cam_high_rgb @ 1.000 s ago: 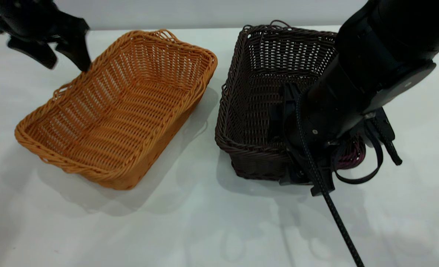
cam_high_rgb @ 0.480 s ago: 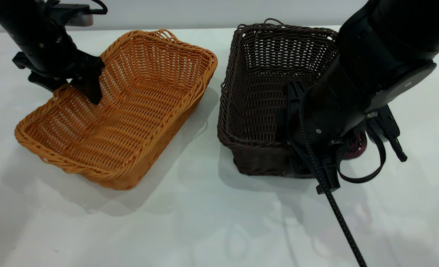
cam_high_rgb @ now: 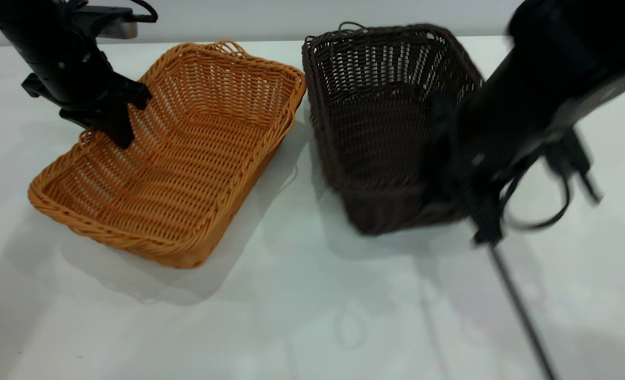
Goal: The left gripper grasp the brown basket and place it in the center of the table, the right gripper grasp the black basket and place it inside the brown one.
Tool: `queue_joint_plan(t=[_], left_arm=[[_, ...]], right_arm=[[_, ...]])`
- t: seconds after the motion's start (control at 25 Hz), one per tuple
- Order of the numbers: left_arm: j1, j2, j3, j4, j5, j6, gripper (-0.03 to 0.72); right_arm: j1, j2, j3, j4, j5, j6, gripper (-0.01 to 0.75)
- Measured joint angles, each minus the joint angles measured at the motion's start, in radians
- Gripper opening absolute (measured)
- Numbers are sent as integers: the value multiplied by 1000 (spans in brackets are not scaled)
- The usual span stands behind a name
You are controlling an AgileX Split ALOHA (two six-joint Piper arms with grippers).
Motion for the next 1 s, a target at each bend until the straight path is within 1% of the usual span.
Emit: queue_joint_plan(t=[0.08,0.16,0.24,0.32,0.48,0.56,0.68,0.76,0.84,1.0], left_arm=[[-3,0,0,-1,-9,20,78],[-12,0,0,-4,-33,58,76],[-31,0,0,-10,-63,135,76],[-65,0,-1,-20,-109,235,76],[-162,0,-1,-31,-215,495,76],[-224,1,-1,-31,-277,652,76],[-306,11,-1,-31,-342,852,76],[-347,26,-7,-30,-361,934,76],[-370,49,-23,-28,-365,972,76],[-384,71,-42,-25,-364,987,76]], right_arm=[[-71,-46,0,-44,5,-57,83],[-169,-96,-5,-105,25,-145,83],[-266,-141,-22,-184,93,-232,83],[-373,-170,-53,-273,215,-320,83],[-527,-194,-151,-487,581,-395,83],[-575,-198,-202,-576,735,-406,83],[-623,-198,-265,-662,863,-413,83],[-640,-198,-298,-702,902,-420,83],[-645,-198,-321,-729,927,-420,83],[-645,-198,-330,-748,944,-426,83]])
